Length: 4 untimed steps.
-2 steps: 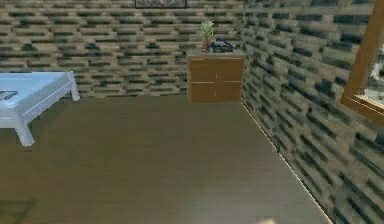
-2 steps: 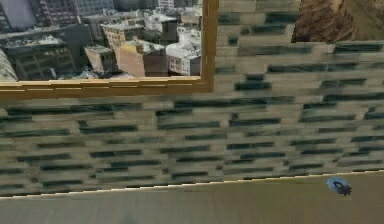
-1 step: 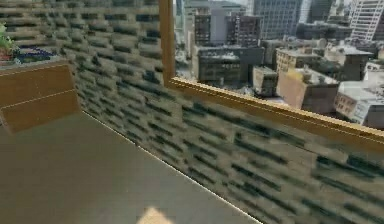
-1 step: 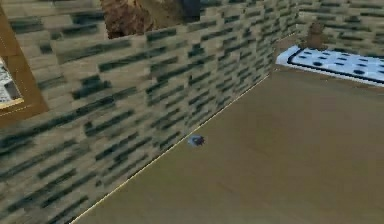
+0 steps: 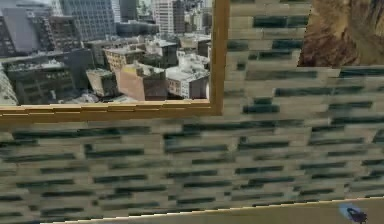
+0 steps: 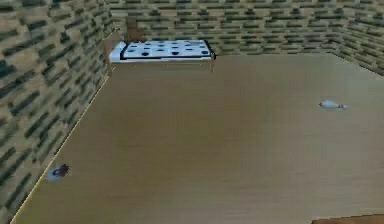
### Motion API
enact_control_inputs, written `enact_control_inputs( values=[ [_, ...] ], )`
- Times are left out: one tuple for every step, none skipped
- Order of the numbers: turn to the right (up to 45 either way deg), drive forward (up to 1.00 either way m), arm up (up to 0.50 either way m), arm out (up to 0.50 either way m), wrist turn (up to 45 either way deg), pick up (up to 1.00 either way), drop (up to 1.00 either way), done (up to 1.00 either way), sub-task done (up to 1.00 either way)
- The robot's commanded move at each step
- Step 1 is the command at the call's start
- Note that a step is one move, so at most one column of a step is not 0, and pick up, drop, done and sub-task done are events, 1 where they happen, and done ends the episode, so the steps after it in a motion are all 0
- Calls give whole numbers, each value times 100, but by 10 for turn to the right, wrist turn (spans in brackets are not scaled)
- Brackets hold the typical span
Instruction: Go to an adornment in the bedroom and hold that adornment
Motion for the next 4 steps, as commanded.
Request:
enact_control_inputs(
  values=[
    [450,0,0,0,0,0,0,0,0],
    [210,0,0,0,0,0,0,0,0],
    [0,0,50,0,0,0,0,0,0],
    [0,0,38,0,0,0,0,0,0]
  ],
)
